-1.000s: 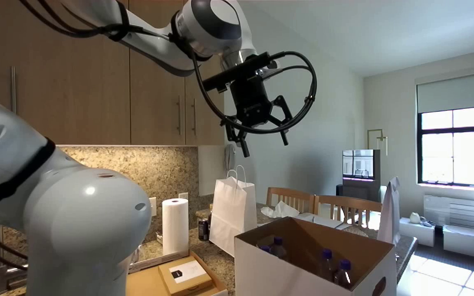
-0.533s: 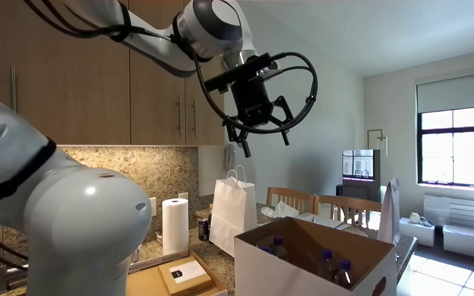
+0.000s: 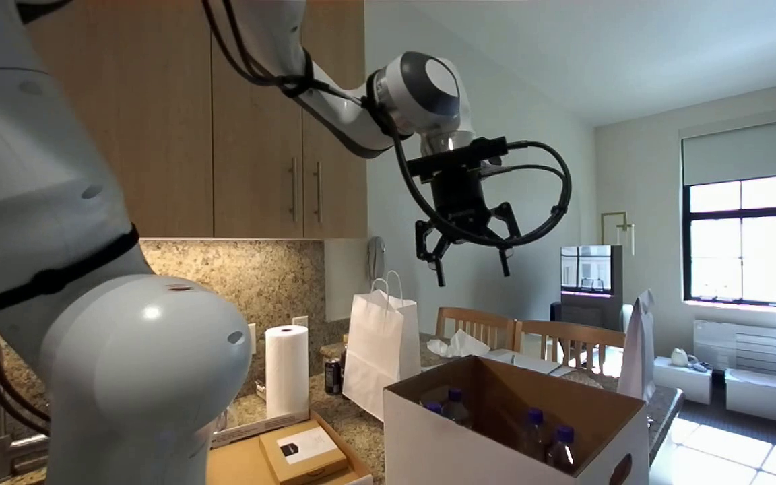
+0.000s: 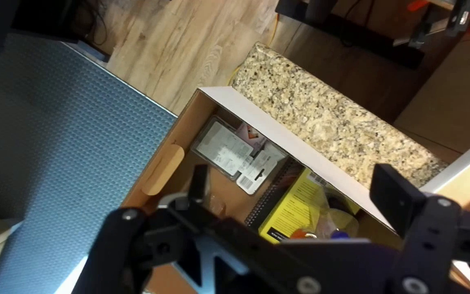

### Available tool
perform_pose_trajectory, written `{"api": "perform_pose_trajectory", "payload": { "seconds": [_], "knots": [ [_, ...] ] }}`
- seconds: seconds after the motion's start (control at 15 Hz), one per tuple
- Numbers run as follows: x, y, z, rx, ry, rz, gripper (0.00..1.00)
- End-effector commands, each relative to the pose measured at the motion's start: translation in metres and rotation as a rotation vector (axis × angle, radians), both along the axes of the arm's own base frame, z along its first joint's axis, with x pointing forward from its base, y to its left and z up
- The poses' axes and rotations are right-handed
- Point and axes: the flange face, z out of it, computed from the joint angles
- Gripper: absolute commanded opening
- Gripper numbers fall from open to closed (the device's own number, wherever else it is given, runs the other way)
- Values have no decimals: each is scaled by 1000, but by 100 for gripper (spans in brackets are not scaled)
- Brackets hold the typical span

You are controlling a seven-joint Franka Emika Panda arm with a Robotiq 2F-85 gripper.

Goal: Remove three bottles from the box and put them on the counter

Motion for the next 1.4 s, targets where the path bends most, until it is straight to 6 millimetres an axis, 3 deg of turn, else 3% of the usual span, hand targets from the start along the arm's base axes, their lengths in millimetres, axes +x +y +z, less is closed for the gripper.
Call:
{"api": "perform_pose_trajectory", "payload": {
  "seconds": [0.0,0.2,0.47,0.87,0.93,1.13,1.33],
  "knots": [
    [7,-5,-1,9,10,-1,100],
    [8,-2,-3,6,14,3,100],
    [50,-7,-30,152,-118,-95,100],
    [105,-30,-48,313,-326,-235,100],
    [88,-19,-46,296,-297,-196,100],
    [103,-27,-51,300,-303,-220,100],
    [104,-27,-50,299,-304,-221,100]
  ]
}}
